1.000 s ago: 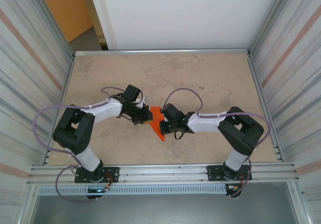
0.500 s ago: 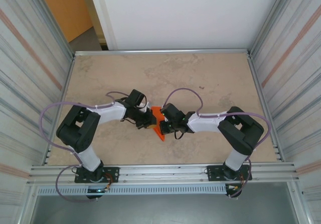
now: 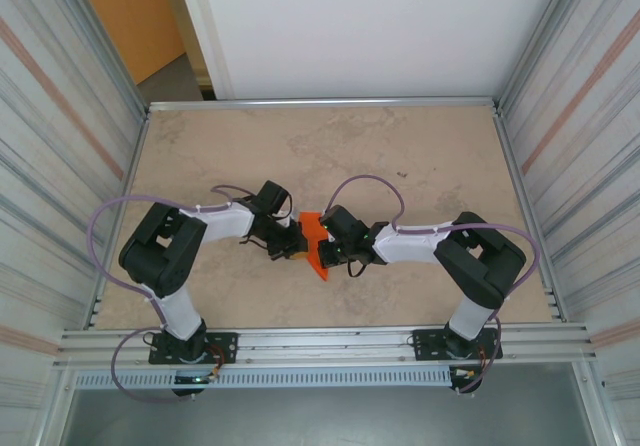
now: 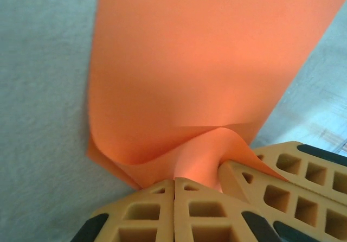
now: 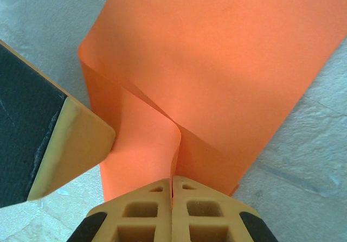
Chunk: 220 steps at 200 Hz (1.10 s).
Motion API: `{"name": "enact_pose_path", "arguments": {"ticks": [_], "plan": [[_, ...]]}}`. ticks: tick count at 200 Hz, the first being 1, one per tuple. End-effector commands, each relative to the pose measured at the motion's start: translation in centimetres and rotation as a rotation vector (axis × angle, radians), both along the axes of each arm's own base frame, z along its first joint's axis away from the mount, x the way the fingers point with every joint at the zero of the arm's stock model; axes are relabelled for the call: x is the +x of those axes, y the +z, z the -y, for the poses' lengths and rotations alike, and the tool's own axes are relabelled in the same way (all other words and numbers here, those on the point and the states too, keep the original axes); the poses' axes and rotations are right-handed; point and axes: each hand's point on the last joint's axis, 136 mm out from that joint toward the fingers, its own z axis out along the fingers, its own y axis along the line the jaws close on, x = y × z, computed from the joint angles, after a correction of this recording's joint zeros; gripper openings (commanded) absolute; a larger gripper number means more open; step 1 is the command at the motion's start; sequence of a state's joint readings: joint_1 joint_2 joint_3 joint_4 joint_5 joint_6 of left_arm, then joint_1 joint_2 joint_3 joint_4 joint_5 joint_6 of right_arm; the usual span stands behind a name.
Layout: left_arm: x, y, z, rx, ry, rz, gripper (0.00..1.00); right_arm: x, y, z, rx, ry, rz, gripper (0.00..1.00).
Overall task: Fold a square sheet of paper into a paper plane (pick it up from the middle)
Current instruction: Third fold the triangle at the center of the table.
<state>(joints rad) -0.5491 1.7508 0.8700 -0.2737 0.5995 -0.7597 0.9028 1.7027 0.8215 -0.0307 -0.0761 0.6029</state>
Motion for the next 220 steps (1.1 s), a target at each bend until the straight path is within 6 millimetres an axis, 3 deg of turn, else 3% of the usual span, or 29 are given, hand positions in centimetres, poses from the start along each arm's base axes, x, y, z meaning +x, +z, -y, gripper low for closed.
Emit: {"name": "enact_pose_path", "arguments": {"ticks": [1, 47, 66, 94, 118, 140, 168, 220], "plan": [[-0.7, -1.2, -1.5, 0.063, 0.015, -0.025, 0.08, -0.9, -2.0, 1.5, -0.082, -0.022, -0.067, 0.00], [-0.8, -1.7, -1.7, 0.080, 0.017, -0.034, 0.08, -0.8, -1.9, 1.3, -0.077, -0.023, -0.067, 0.02], [-1.0, -2.2, -2.2, 0.104, 0.021, -0.045, 0.08, -0.5, -0.7, 1.0, -0.050, -0.036, -0.052, 0.07], [-1.2, -2.5, -2.5, 0.110, 0.025, -0.048, 0.08, 0.7, 2.6, 1.1, -0.005, -0.114, 0.005, 0.30], [-1.2, -2.5, -2.4, 0.100, 0.029, -0.047, 0.07, 1.8, 4.4, 3.2, -0.016, -0.237, 0.041, 0.44], [-1.0, -2.2, -2.2, 0.084, 0.038, -0.037, 0.07, 1.5, 5.2, 3.4, 0.045, -0.244, 0.041, 0.43], [-0.9, -1.8, -2.1, 0.070, 0.046, -0.029, 0.08, -0.4, 5.8, 1.0, 0.174, -0.108, -0.018, 0.33], [-0.7, -1.0, -1.7, 0.042, 0.050, -0.018, 0.08, -2.0, 4.7, -1.1, 0.255, -0.016, -0.117, 0.19]]}}
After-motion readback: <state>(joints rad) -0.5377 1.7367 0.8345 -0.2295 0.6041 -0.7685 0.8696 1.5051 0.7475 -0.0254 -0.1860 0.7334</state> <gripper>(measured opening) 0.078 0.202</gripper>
